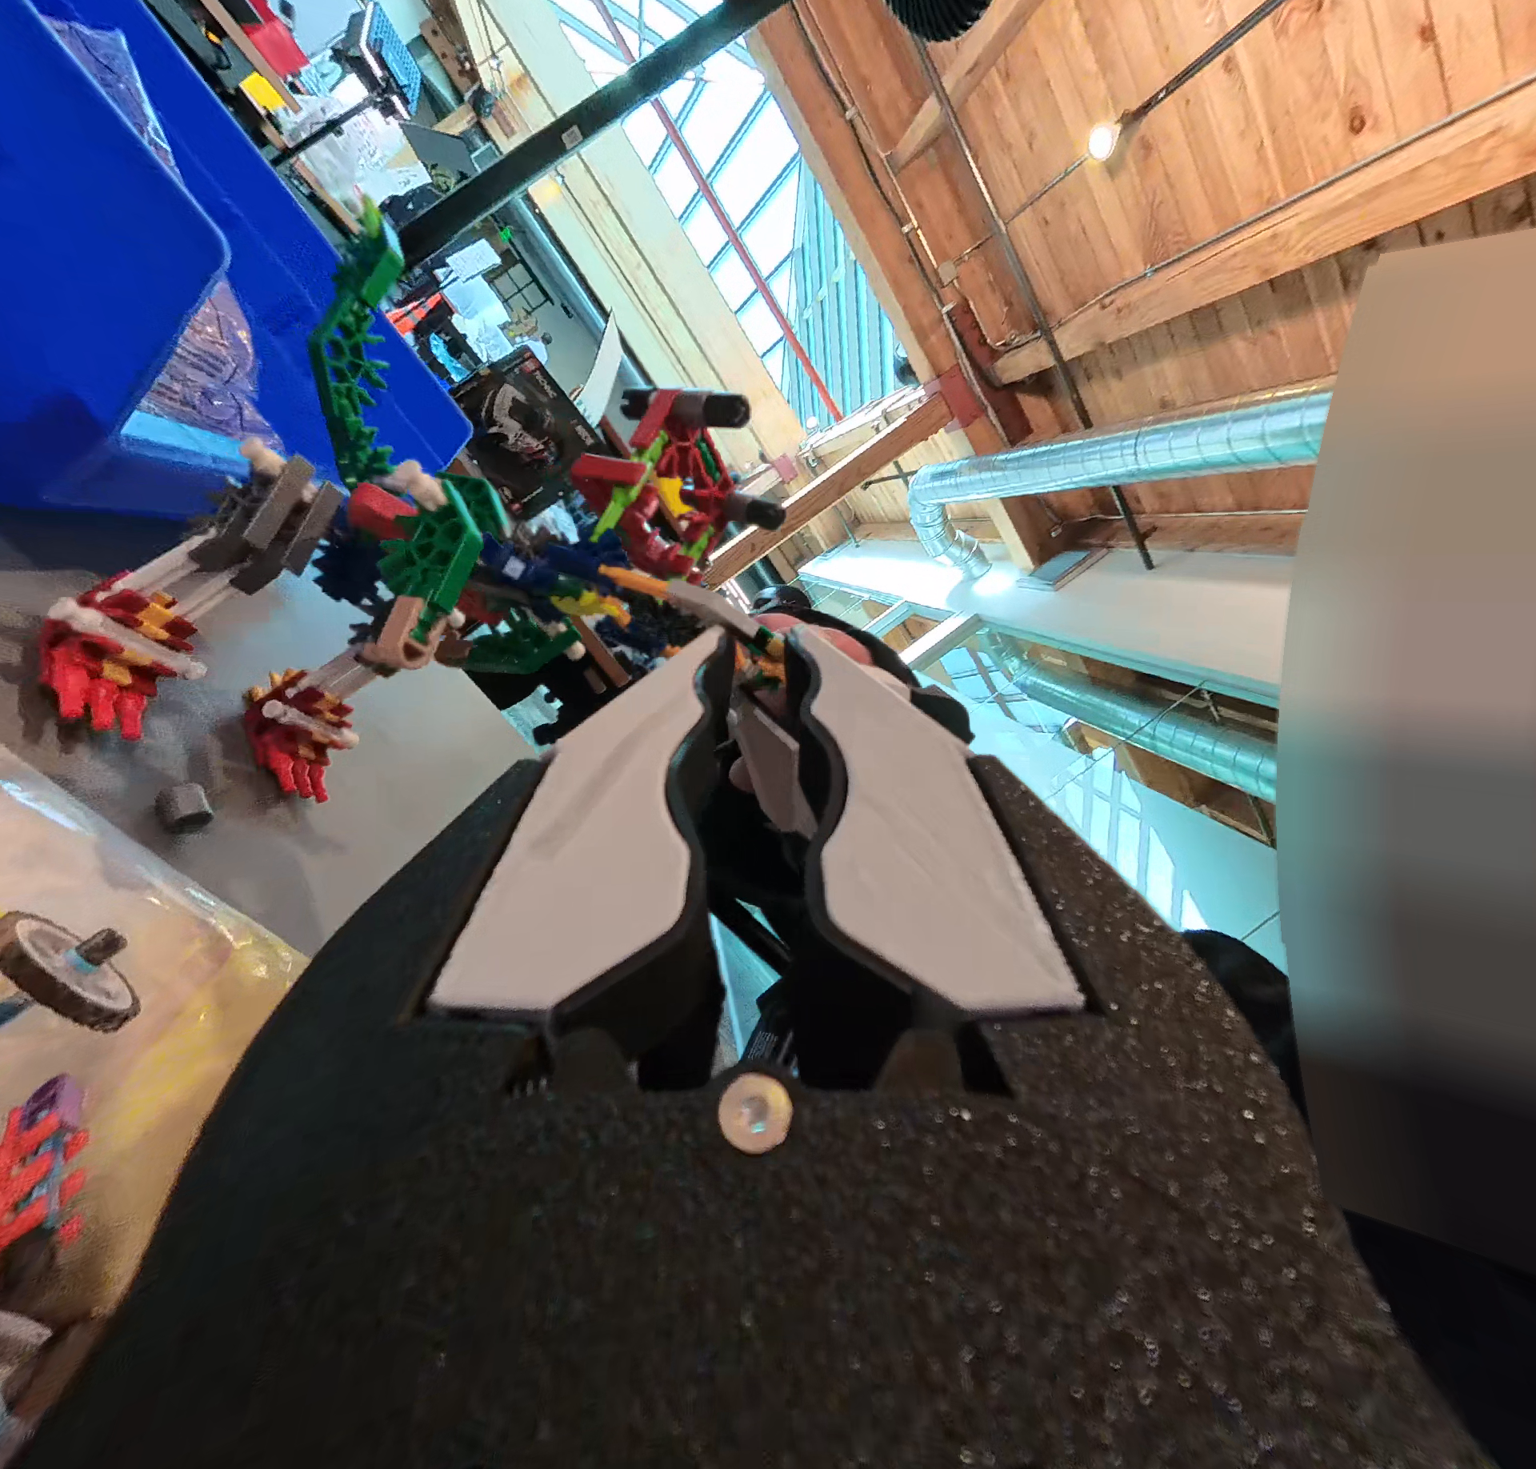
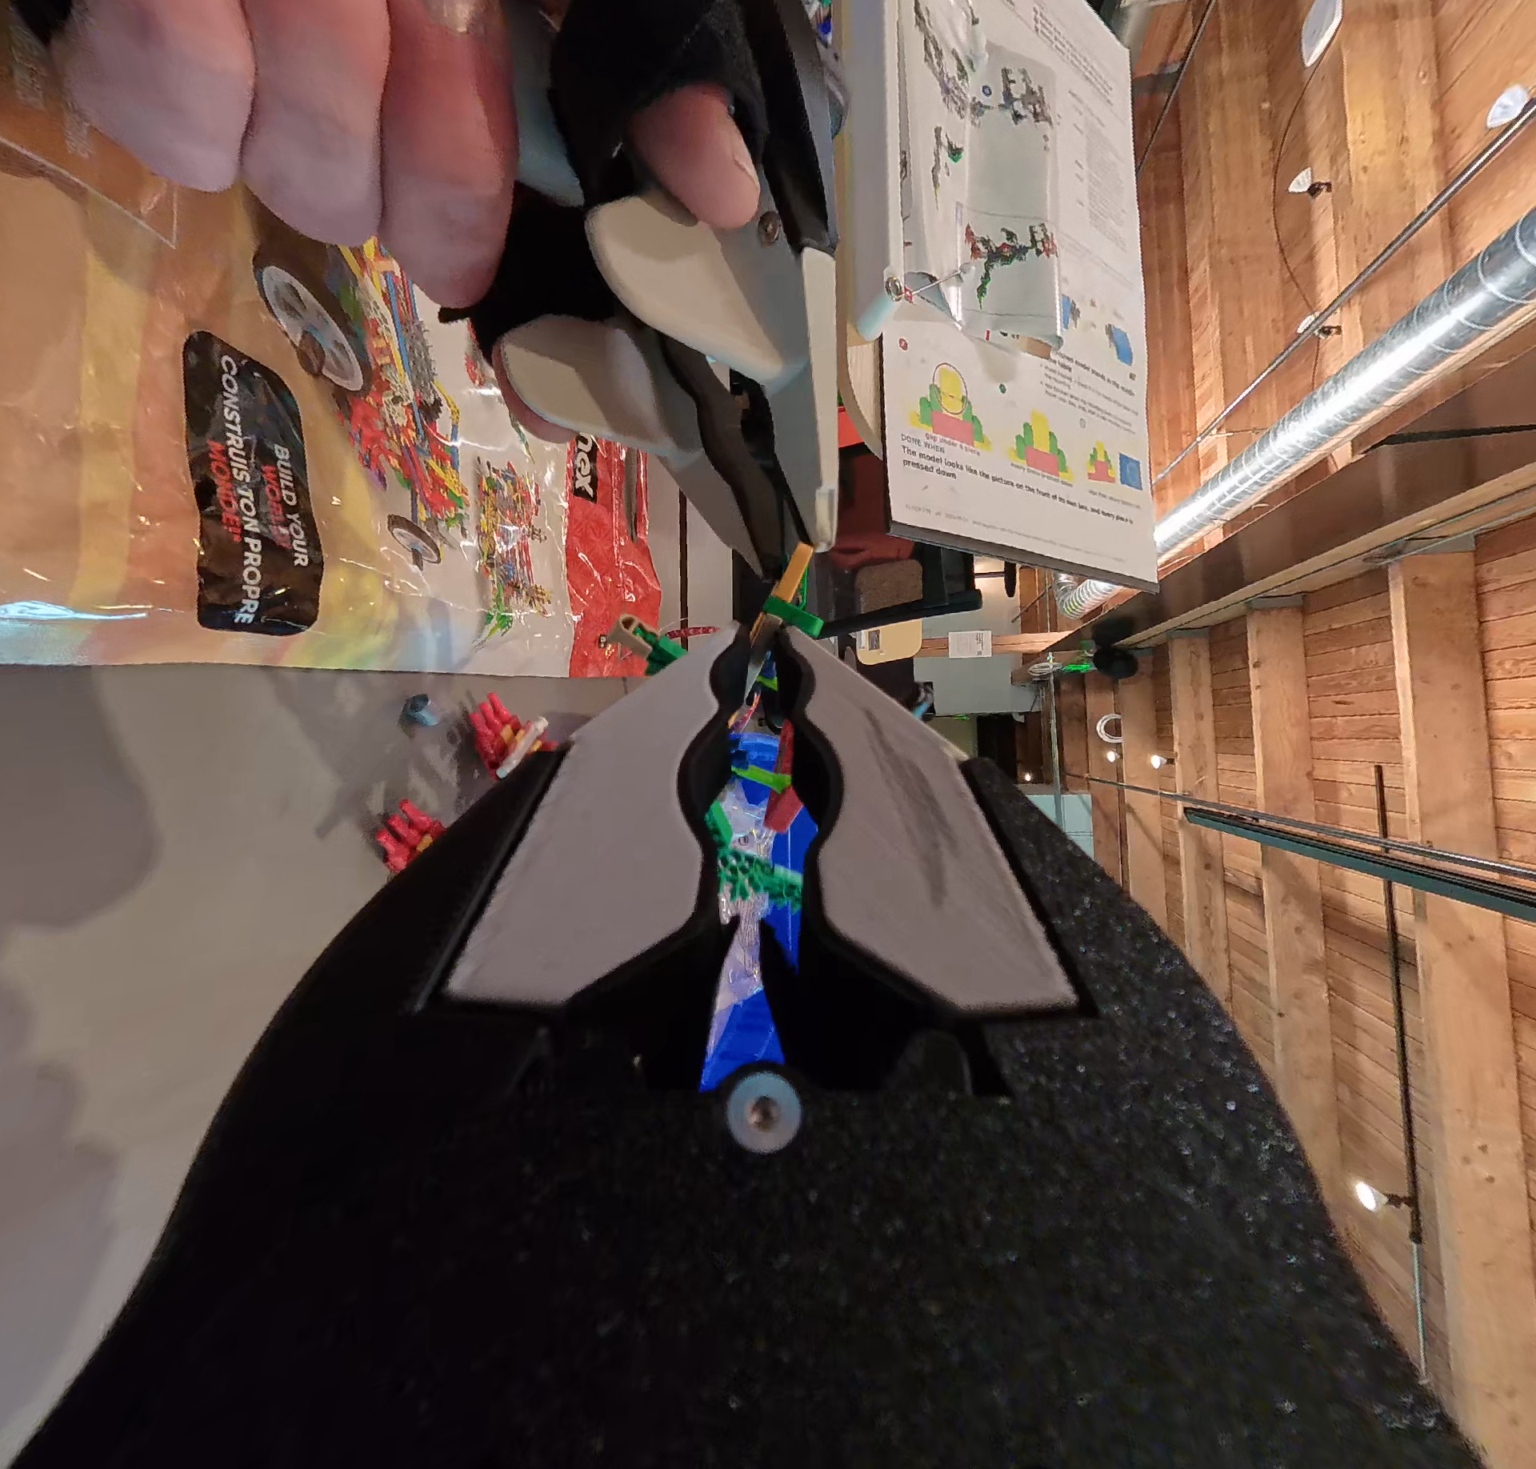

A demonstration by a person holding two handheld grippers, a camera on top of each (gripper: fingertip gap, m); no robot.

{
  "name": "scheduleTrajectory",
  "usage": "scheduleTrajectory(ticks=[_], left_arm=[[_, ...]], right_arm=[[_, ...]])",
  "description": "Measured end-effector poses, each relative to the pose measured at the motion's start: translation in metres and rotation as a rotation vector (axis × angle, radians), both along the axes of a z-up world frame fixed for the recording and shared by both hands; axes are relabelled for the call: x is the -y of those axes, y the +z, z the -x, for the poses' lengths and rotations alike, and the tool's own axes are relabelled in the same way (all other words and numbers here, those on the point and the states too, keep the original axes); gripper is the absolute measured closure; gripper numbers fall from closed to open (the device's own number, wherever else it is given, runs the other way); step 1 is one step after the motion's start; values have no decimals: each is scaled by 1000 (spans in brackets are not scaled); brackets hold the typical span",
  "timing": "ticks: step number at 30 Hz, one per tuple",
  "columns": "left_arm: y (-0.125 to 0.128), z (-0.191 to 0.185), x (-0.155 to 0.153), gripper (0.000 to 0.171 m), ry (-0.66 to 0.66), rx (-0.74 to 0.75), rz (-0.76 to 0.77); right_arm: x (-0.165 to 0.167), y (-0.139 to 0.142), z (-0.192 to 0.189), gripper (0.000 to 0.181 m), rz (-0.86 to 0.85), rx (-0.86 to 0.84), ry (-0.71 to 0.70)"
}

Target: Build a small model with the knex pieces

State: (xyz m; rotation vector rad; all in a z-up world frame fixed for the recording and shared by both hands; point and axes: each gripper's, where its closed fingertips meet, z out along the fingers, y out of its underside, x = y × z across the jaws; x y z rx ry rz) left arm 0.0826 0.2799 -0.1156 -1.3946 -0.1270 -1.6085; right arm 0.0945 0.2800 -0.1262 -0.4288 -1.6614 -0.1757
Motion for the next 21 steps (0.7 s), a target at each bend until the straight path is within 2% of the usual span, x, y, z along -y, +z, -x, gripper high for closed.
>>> scheduleTrajectory(ticks=[4,11,21], left_arm=[[2,0,1,157,-18,31,1],[-3,-1,0,160,-27,25,24],[-1,-2,3,163,-90,181,19]], right_arm=[[0,-1,1,177,3,2,2],[1,-3,2,176,-27,26,0],[9,-4,2,175,-40,22,46]])
